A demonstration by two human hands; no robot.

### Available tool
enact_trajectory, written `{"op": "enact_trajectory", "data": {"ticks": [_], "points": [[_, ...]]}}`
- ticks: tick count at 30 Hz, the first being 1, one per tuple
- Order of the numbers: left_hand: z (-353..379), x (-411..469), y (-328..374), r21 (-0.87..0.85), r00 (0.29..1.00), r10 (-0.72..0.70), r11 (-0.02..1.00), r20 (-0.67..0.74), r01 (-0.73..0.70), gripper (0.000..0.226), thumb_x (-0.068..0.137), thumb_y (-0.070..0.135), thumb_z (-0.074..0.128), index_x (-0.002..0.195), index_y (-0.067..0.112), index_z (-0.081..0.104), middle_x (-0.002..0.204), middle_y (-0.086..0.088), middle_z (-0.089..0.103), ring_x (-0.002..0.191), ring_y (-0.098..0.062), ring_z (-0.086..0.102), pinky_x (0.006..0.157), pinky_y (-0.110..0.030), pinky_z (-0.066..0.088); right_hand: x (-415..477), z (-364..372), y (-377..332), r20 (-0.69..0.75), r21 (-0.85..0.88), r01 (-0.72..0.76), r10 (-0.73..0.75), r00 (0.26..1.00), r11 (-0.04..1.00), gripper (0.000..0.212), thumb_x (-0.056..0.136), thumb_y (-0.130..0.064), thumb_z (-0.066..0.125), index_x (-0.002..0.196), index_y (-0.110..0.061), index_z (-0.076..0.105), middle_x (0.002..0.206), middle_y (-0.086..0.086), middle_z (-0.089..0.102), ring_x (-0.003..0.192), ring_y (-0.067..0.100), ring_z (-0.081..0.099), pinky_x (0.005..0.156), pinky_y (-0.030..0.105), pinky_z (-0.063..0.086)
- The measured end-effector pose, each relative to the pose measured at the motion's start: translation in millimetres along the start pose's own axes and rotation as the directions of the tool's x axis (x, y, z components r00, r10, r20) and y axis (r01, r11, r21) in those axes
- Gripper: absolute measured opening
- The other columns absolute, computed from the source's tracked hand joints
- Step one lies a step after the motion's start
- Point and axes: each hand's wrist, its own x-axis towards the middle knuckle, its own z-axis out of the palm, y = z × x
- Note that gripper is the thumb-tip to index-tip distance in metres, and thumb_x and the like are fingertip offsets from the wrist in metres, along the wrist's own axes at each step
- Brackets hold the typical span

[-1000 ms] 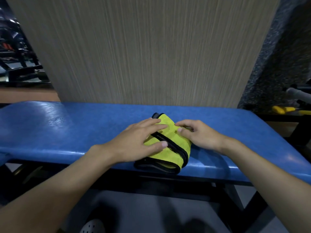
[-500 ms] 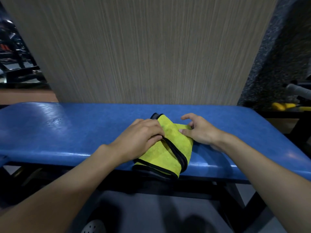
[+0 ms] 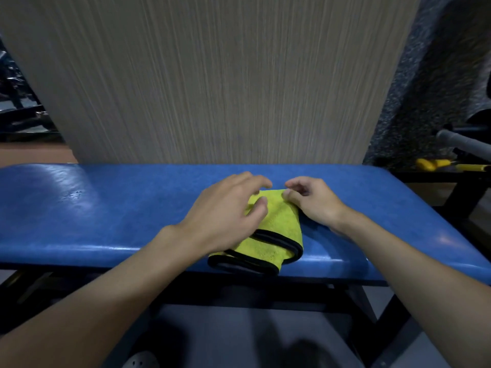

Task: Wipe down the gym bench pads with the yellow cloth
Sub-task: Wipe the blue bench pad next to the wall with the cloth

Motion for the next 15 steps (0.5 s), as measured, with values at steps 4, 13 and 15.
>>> {"op": "enact_trajectory", "data": {"ticks": [4, 13, 15], "points": [[32.6, 19.1, 14.2, 0.196, 0.947, -0.129, 0.978, 0.293, 0.073, 0.07, 0.091, 0.06, 0.02, 0.153, 0.031, 0.034, 0.159, -0.001, 0.034, 0.148, -0.021, 0.026, 0.118, -0.043, 0.022, -10.0, -17.6, 9.5, -0.084, -0.406, 0.03, -0.07, 0.994, 0.914, 0.034, 0.099, -0.033, 0.053, 0.129, -0.017, 0.061, 0.128, 0.002, 0.065, 0.124, 0.024, 0.055, 0.109, 0.041, 0.038], [54.4, -10.2, 21.4, 0.349, 0.895, -0.253, 0.93, 0.368, 0.119, 0.076, 0.089, 0.079, 0.019, 0.156, 0.046, 0.002, 0.168, -0.002, -0.003, 0.153, -0.034, -0.005, 0.118, -0.064, 0.001, -13.4, -41.5, 22.2, 0.103, -0.757, 0.051, 0.043, 0.994, 0.651, 0.051, 0.097, -0.066, 0.026, 0.14, -0.045, 0.044, 0.154, -0.012, 0.034, 0.145, 0.02, 0.022, 0.112, 0.047, 0.014], [58.1, -15.3, 24.1, 0.364, 0.905, -0.251, 0.924, 0.343, 0.119, 0.079, 0.084, 0.08, 0.012, 0.155, 0.046, -0.002, 0.168, -0.001, 0.0, 0.153, -0.031, -0.004, 0.118, -0.064, 0.002, -7.0, -43.7, 28.7, 0.108, -0.763, 0.007, 0.117, 0.987, 0.647, 0.056, 0.096, -0.068, 0.021, 0.146, -0.048, 0.032, 0.161, -0.013, 0.021, 0.15, 0.021, 0.01, 0.116, 0.048, 0.005]]}}
